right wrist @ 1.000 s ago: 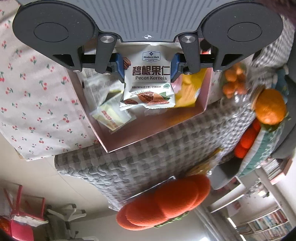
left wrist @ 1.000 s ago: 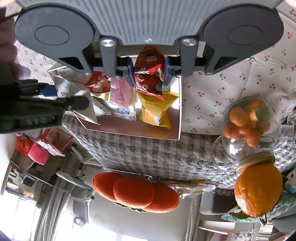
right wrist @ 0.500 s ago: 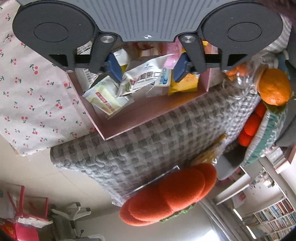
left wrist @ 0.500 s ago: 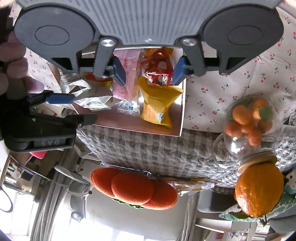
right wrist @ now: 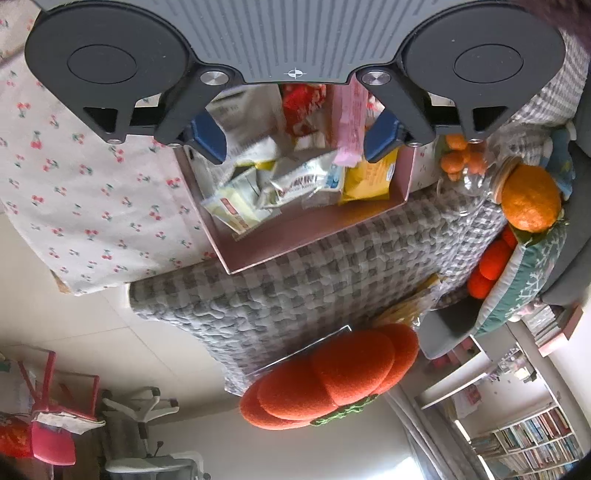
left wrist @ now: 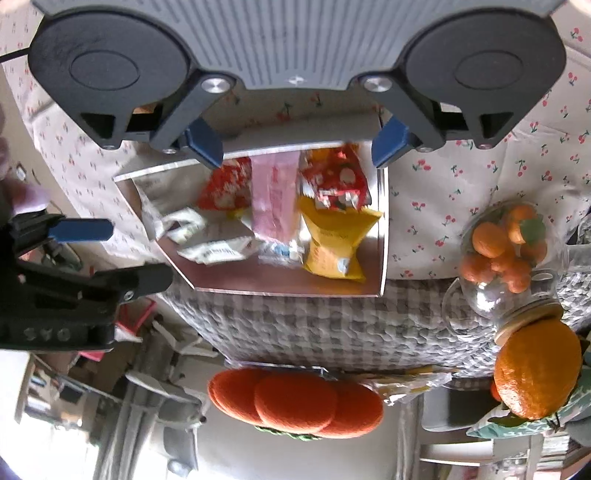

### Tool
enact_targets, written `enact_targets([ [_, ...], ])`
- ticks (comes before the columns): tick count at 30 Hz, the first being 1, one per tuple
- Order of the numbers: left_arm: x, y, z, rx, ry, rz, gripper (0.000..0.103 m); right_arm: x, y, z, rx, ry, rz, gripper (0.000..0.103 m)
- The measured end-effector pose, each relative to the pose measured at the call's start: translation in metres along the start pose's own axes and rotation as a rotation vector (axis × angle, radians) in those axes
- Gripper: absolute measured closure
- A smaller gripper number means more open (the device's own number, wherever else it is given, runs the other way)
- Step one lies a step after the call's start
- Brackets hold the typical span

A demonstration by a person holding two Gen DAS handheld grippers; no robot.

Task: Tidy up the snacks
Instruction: 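Lower both packs into the box and open both tools, then withdraw both open tools from the box toward the remaining packs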

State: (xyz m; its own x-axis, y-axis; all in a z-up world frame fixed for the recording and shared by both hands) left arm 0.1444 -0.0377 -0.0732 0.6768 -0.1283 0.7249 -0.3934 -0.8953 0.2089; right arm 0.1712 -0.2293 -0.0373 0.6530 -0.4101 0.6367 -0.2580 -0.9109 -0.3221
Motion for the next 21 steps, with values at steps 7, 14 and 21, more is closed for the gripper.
enact_targets([
  [7, -0.011, 0.010, -0.011, 0.014, -0.054, 0.046, 0.007, -0.021, 0.015, -0.022, -0.030, -0.039, -0.015, 0.015],
  [14, -0.020, 0.019, -0.016, 0.035, -0.092, 0.099, 0.003, -0.044, 0.029, -0.039, -0.025, -0.075, 0.022, 0.013],
  [21, -0.031, 0.026, -0.017, 0.052, -0.127, 0.150, 0.002, -0.059, 0.034, -0.044, -0.017, -0.085, -0.004, 0.012],
])
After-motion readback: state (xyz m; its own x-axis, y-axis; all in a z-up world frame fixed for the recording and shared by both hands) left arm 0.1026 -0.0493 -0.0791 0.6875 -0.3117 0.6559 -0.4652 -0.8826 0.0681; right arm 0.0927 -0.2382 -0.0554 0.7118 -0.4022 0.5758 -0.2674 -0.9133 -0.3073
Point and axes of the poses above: each gripper's, at about its wrist camera, not at the fingertips, and z roughly the way its jaws point, y to its right, x to its top, the point moved 4 cm from there along z, roughly the way its jaws point, and after that the axes turned 8 degrees about -x, right-handed, at the moved point
